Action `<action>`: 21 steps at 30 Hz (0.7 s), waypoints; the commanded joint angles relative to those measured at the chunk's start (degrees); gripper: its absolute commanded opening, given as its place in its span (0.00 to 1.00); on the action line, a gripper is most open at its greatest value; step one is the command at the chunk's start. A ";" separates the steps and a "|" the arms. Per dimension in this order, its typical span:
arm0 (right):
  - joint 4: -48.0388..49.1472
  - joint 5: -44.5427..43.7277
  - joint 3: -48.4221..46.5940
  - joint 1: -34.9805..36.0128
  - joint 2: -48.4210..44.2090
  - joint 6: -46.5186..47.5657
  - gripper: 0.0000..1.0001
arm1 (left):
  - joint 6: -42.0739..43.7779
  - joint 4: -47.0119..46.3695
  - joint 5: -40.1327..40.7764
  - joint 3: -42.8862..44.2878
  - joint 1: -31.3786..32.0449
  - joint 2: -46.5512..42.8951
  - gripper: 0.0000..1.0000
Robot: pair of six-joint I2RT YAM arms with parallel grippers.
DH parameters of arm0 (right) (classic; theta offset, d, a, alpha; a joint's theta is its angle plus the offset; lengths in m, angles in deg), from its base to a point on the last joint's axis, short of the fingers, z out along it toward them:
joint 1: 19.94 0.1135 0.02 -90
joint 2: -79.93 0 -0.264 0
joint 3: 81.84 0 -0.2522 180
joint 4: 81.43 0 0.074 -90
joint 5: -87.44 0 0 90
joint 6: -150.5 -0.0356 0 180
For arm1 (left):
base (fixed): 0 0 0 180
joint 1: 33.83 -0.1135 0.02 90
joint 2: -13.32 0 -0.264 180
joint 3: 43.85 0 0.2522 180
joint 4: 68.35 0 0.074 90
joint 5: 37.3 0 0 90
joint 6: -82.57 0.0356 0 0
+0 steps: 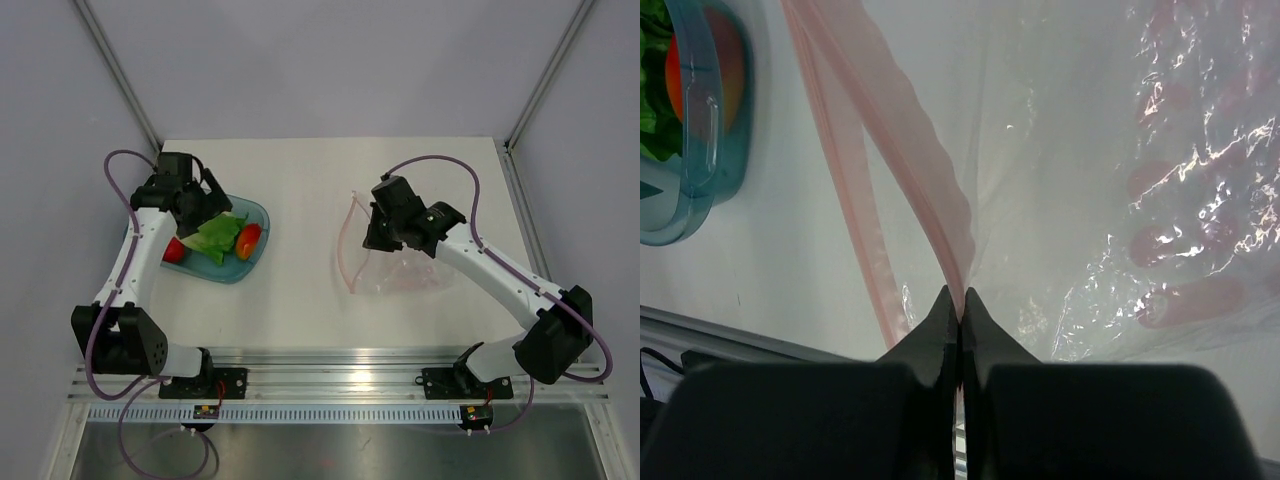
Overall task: Place the food in the zip-top bag and seal the zipper
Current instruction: Pick up the fake vegetable from the bin.
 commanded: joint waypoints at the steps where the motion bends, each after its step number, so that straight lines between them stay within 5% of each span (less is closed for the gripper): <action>1: 3.45 1.67 0.63 0.56 -1.98 1.56 0.00 | -5.95 2.68 8.84 -0.38 -0.04 0.01 0.98; 17: 4.86 4.66 0.63 0.56 -0.31 3.32 0.00 | -11.24 -9.88 9.65 -12.08 0.04 4.58 0.80; 21: 4.86 4.93 0.72 0.56 -0.22 2.97 0.00 | -11.24 -13.04 9.29 -12.07 0.04 6.86 0.68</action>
